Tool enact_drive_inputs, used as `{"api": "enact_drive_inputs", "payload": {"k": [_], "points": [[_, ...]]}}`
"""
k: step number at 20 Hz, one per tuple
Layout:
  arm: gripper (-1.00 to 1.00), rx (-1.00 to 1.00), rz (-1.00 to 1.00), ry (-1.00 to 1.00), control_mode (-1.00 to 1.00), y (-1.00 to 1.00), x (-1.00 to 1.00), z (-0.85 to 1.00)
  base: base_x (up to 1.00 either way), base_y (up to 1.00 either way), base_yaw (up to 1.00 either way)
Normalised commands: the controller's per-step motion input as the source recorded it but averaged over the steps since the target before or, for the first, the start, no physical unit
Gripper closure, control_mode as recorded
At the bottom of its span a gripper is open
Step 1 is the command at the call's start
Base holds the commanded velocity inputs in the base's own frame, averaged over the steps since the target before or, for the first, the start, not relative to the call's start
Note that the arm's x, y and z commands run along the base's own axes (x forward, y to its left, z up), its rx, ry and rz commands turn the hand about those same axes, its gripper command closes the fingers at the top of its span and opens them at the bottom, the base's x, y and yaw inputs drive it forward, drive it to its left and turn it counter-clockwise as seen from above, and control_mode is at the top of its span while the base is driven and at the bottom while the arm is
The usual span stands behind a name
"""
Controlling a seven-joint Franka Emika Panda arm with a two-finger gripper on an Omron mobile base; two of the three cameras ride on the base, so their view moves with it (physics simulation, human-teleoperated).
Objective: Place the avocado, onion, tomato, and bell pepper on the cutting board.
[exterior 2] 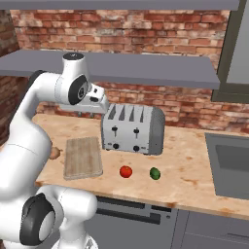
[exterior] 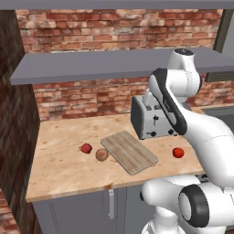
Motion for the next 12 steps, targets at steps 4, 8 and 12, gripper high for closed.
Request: {"api": "enact_drive_inputs", "payload": {"k": [4,8,12], "points": [[-1.0,0.0,0.0,-0.05,-1.0,0.0,-0.19,0.0,0.0,0.0,0.0],[-1.0,0.05,-0.01,-0.12,-1.0,-0.08,-0.6,0.0,0.0,0.0,0.0],[-1.0,0.01,0.0,-0.13,-1.0,-0.03,-0.73,-0.03,0.0,0.0,0.0]]}}
